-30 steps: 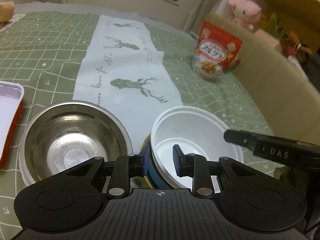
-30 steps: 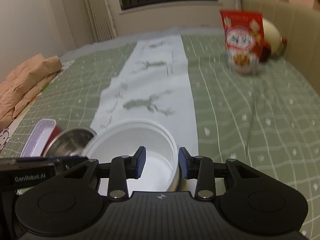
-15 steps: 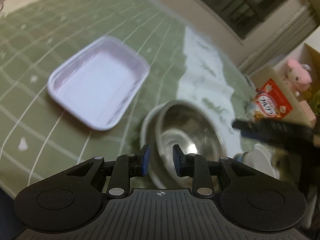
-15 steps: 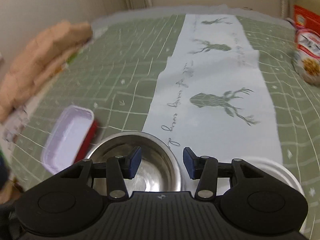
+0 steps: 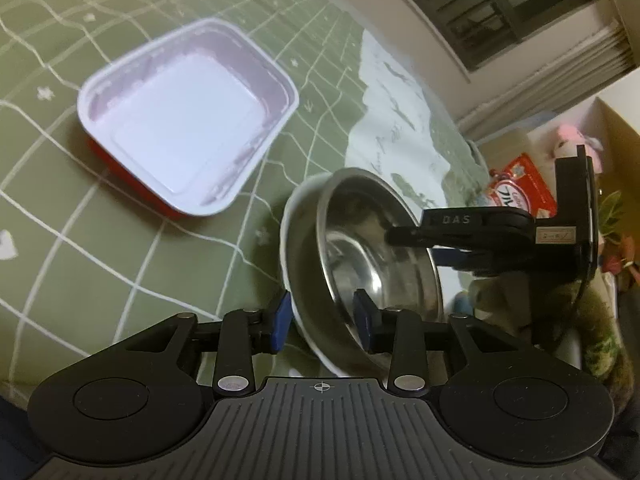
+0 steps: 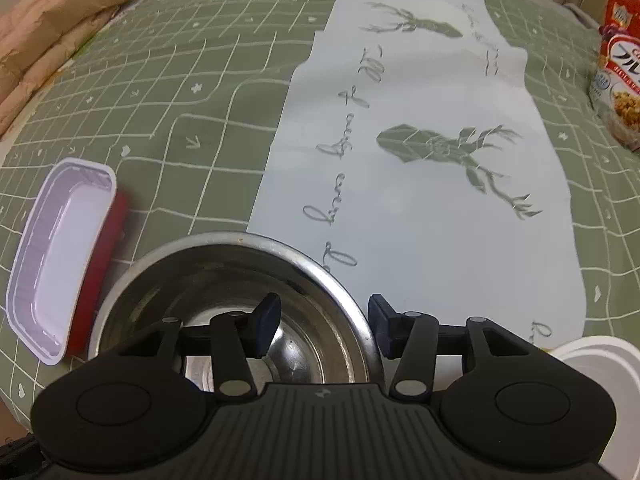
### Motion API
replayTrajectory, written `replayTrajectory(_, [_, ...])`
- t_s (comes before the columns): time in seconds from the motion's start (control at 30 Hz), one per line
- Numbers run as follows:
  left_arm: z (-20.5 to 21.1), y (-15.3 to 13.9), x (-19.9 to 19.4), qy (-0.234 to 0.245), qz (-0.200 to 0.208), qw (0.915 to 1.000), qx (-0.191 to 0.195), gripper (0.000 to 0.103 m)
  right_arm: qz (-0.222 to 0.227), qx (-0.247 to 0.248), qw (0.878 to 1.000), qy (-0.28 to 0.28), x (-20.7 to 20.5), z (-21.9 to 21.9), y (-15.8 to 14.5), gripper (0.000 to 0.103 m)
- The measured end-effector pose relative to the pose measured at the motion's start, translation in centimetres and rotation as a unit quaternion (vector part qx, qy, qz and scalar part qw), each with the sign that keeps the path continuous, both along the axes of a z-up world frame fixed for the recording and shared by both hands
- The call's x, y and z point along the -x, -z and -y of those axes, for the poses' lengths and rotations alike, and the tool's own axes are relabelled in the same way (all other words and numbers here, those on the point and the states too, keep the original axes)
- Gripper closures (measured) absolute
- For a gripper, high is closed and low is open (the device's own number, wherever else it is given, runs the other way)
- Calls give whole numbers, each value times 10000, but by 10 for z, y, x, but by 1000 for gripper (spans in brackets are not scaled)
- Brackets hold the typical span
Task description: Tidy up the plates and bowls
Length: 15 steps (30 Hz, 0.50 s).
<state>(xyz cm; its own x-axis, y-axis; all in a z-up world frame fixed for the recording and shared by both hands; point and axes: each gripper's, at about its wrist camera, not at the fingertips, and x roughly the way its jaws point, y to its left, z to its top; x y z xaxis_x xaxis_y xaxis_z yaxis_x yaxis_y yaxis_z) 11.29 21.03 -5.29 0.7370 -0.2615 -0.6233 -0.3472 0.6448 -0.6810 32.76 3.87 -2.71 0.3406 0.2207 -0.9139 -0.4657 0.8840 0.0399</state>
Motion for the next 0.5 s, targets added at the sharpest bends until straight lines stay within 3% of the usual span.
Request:
replayTrajectory(0.17, [-3, 10, -1, 56, -51, 9997, 228, 64, 15, -60, 9999, -139, 10, -6, -2, 36])
replayTrajectory(0.27, [-3, 13, -4, 48, -121, 9996, 246, 61, -298, -316, 9987, -265, 13, -8, -1, 34])
replayTrajectory(0.5, [-11, 16, -3, 107, -20, 9986, 521, 57, -303, -461, 9982, -223, 4, -11, 6, 37])
